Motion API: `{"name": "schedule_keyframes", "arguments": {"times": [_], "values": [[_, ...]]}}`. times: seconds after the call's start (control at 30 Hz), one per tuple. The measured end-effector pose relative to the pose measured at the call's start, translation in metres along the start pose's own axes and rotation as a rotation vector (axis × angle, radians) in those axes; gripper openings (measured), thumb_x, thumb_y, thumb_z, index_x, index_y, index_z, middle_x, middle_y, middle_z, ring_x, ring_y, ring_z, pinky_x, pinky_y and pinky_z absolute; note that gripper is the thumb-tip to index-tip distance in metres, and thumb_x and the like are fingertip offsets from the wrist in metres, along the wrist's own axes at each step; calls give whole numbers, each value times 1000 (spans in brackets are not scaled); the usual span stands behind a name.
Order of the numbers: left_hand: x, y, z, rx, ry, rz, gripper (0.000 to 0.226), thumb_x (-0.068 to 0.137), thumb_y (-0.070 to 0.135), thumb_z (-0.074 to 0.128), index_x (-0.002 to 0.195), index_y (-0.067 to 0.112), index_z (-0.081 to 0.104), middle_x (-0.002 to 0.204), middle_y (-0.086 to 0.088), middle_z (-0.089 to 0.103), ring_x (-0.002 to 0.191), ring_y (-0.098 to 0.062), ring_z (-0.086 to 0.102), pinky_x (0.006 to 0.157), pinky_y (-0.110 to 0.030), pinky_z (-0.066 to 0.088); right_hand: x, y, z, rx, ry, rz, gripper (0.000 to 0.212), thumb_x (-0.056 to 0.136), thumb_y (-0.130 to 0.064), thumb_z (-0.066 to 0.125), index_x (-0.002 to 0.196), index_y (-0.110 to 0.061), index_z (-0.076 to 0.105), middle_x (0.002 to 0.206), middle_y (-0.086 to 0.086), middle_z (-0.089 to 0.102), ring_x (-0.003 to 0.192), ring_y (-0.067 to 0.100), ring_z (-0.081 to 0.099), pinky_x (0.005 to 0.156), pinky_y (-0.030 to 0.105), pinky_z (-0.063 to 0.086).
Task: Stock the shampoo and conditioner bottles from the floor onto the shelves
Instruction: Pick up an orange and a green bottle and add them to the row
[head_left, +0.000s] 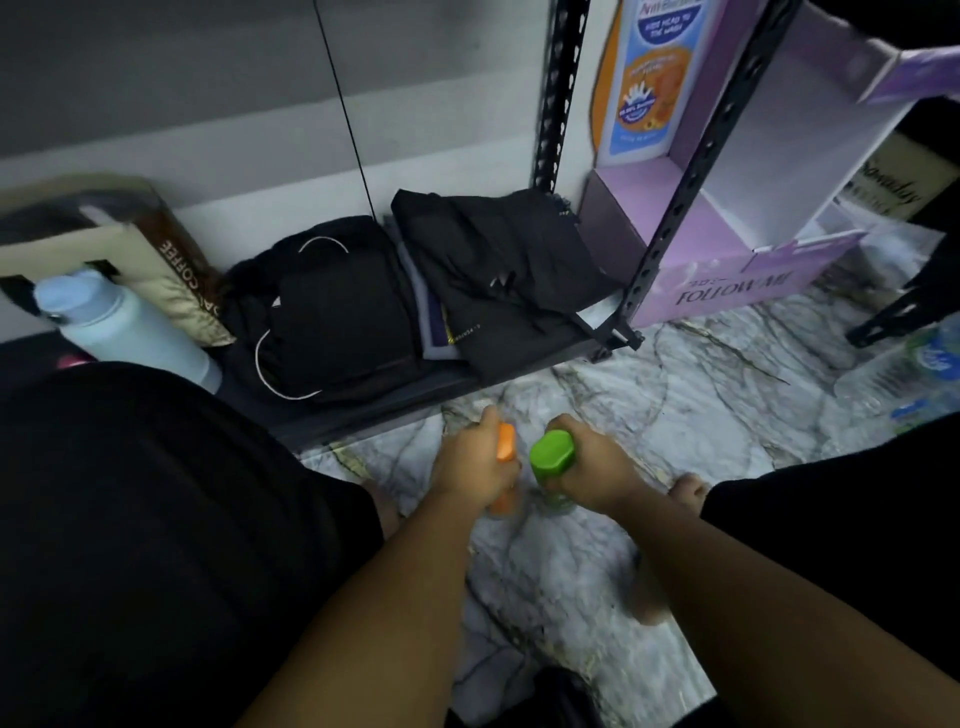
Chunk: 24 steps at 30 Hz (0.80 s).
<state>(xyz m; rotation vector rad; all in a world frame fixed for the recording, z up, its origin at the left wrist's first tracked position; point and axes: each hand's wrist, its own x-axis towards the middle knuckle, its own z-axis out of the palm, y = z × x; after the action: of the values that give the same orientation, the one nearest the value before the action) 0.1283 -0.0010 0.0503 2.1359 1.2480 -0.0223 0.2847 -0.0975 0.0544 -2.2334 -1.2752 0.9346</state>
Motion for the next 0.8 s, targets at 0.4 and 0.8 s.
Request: {"name": "schedule_keyframes", "arguments": {"times": [0.4,0.8], "values": [[-17,6,-4,72,-118,157,34,91,21,64,124,30,66,116,-9,70,108,-32,64,89,-39,54,-33,-7,10,284,-173,114,52,68,9,75,99,-27,55,90,13,64,76,27,62,64,47,58],[-19,20,-10,220,-295,80,71,80,20,81,141,24,43,127,-13,57,111,-34,60,86,-38,53,-31,-15,6,-147,-74,15,36,80,-27,75,113,-27,61,111,2,49,98,25,59,81,32,49]]}}
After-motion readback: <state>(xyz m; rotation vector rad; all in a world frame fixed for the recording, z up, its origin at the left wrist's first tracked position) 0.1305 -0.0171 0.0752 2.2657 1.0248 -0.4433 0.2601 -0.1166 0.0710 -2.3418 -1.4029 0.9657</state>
